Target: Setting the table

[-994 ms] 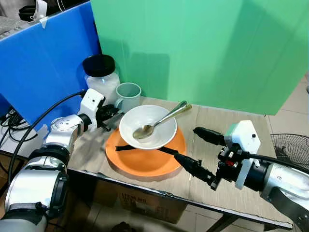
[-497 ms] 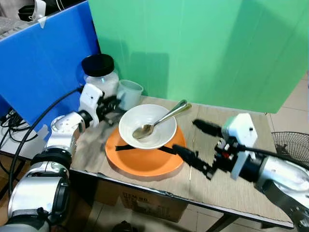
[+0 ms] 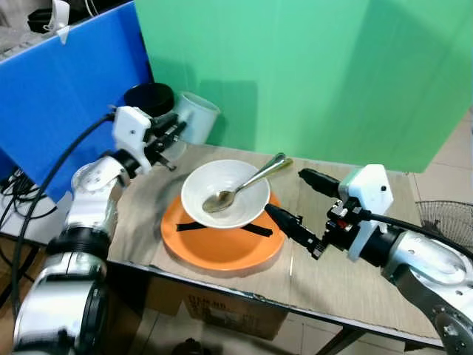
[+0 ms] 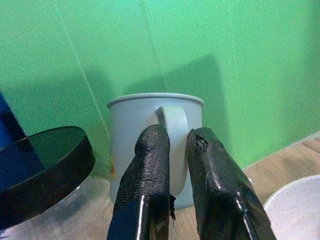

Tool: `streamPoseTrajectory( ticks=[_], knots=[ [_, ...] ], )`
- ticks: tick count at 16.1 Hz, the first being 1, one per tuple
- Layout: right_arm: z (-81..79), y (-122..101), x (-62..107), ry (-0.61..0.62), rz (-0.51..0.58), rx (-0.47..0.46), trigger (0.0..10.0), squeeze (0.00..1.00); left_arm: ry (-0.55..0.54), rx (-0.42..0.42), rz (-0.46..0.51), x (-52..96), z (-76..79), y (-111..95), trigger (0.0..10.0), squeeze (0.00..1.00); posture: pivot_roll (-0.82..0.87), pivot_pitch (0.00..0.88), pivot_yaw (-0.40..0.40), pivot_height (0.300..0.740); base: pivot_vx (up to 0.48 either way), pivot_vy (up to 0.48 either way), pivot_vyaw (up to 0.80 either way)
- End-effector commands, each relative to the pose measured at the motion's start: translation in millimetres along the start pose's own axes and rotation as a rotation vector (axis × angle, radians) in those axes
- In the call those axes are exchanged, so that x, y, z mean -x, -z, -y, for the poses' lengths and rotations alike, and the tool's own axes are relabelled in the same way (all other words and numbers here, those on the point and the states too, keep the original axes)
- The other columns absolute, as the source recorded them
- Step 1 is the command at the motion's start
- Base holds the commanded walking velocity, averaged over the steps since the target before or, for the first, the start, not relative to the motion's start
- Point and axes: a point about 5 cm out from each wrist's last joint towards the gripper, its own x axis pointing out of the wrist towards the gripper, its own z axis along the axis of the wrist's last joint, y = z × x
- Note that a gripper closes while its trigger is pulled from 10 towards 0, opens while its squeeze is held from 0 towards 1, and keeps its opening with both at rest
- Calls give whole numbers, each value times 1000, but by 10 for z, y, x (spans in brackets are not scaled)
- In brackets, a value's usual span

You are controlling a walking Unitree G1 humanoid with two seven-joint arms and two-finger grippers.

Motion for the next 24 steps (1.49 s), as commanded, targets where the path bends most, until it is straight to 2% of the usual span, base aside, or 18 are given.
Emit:
streamPoseTrajectory(
  ticks=[1,4,5,6,7,8,9,10,11,12,13,16,20,24],
  knots=[
    [-1,-11,-7,0,13,6,10000,0,-58,41,7,88,-18,41,0,0,-11,0,70,727,0,0,0],
    [-13,-1,-15,-13,11,11,10000,0,-85,166,-41,256,112,298,0,0,0,0,54,727,0,0,0],
    [-13,-1,-15,-13,11,11,10000,0,-85,166,-41,256,112,298,0,0,0,0,54,727,0,0,0],
    [-14,0,-19,-24,6,18,10000,0,-99,225,-80,350,165,431,0,0,-2,0,45,727,0,0,0],
    [-14,0,-19,-24,6,18,10000,0,-99,225,-80,350,165,431,0,0,-2,0,45,727,0,0,0],
    [-20,3,-15,-39,-3,23,10000,0,-126,247,-135,464,181,563,0,0,-3,0,39,727,0,0,0],
    [-24,7,-11,-47,-8,26,10000,0,-140,230,-187,549,180,633,0,0,-2,0,36,727,0,0,0],
    [-24,8,-10,-49,-10,26,10000,0,-144,209,-217,583,173,661,1765,0,-2,0,36,727,0,0,0],
    [-27,12,-8,-53,-12,27,10000,0,-161,167,-276,654,140,719,10000,94,-1,0,35,727,0,0,0],
    [-28,14,-8,-55,-13,28,10000,0,-174,147,-305,697,111,750,10000,435,-1,0,35,727,0,0,0],
    [-32,16,-7,-58,-14,29,10000,0,-190,130,-339,754,74,781,10000,1000,-2,0,35,727,0,0,0],
    [-38,19,9,-64,-19,29,10000,0,-214,106,-378,836,-2,800,10000,1000,-3,0,32,727,0,0,0],
    [-38,19,7,-67,-21,29,10000,0,-174,127,-340,734,17,753,10000,1000,-4,0,30,727,0,0,0],
    [-41,19,15,-66,-24,29,10000,0,-127,145,-353,698,61,779,10000,1000,-10,0,35,727,0,0,0]
  ],
)
